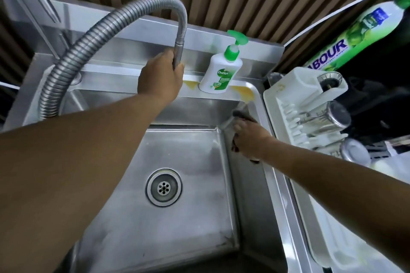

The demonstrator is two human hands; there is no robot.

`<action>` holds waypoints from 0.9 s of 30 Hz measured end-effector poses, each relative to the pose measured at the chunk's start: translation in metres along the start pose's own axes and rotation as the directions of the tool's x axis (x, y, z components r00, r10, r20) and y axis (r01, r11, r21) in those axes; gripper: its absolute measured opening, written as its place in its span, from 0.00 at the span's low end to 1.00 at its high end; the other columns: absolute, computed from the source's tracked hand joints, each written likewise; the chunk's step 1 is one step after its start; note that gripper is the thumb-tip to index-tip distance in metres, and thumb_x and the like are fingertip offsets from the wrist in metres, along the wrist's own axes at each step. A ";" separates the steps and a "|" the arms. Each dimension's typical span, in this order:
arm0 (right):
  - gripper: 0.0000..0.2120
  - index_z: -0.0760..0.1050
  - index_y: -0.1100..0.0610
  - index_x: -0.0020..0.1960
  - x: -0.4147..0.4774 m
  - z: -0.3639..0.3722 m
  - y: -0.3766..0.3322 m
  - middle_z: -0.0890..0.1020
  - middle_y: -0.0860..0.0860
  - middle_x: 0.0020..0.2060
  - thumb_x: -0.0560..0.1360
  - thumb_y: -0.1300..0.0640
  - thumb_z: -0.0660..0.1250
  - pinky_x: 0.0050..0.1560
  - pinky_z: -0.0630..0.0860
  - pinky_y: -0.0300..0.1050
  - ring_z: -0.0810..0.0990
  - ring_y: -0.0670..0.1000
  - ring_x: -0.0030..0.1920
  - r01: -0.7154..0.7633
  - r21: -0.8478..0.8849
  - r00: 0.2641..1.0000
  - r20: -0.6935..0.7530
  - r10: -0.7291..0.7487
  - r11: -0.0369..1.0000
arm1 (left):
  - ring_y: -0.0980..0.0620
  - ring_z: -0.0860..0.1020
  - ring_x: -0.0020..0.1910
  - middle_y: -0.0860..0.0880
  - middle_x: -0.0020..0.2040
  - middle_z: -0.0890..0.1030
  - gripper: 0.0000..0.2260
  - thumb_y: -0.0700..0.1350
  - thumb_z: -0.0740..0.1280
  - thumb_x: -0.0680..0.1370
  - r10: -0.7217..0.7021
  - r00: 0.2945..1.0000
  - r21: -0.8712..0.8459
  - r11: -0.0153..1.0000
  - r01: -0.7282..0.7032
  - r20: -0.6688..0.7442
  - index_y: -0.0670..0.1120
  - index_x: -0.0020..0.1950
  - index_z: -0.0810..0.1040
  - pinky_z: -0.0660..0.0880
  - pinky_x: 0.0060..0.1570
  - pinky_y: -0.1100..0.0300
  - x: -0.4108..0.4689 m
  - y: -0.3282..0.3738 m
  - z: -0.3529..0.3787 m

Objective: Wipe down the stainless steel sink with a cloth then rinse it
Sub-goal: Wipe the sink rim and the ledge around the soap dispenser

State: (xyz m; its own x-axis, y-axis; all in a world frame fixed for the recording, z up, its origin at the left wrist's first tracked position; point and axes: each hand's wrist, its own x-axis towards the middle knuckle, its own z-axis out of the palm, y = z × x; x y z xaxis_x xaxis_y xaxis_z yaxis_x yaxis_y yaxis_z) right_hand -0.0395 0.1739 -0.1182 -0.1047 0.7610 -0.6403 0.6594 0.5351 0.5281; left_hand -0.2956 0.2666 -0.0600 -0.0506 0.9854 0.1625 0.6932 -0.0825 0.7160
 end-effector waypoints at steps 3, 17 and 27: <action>0.26 0.68 0.46 0.76 0.013 -0.005 0.007 0.66 0.43 0.76 0.80 0.38 0.57 0.77 0.35 0.48 0.54 0.48 0.80 -0.153 -0.192 0.988 -0.053 0.145 0.969 | 0.44 0.71 0.41 0.48 0.43 0.73 0.08 0.50 0.63 0.83 0.004 1.000 0.006 1.000 -0.004 0.017 0.48 0.48 0.68 0.66 0.41 0.53 -0.001 0.001 0.000; 0.16 0.78 0.54 0.65 -0.048 0.003 -0.043 0.80 0.53 0.59 0.80 0.50 0.62 0.52 0.71 0.54 0.76 0.59 0.60 0.221 -0.078 0.974 0.076 -0.215 0.972 | 0.46 0.73 0.43 0.47 0.45 0.75 0.08 0.50 0.63 0.83 0.017 1.000 -0.007 1.000 -0.017 0.026 0.47 0.49 0.69 0.67 0.43 0.54 -0.001 0.004 0.000; 0.30 0.63 0.61 0.78 -0.056 0.003 -0.048 0.58 0.65 0.78 0.81 0.45 0.61 0.76 0.42 0.70 0.53 0.69 0.78 0.135 -0.353 0.982 0.171 -0.078 0.926 | 0.45 0.73 0.44 0.46 0.47 0.77 0.11 0.50 0.63 0.83 0.026 1.000 0.005 1.000 -0.026 0.010 0.43 0.55 0.75 0.69 0.44 0.53 0.002 0.001 0.004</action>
State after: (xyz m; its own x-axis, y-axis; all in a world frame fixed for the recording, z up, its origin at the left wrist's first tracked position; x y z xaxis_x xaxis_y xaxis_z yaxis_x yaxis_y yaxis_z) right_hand -0.0633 0.1044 -0.1088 -0.0268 0.6427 -0.7657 0.3336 0.7278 0.5992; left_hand -0.2920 0.2686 -0.0619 -0.0253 0.9844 0.1741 0.6975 -0.1073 0.7085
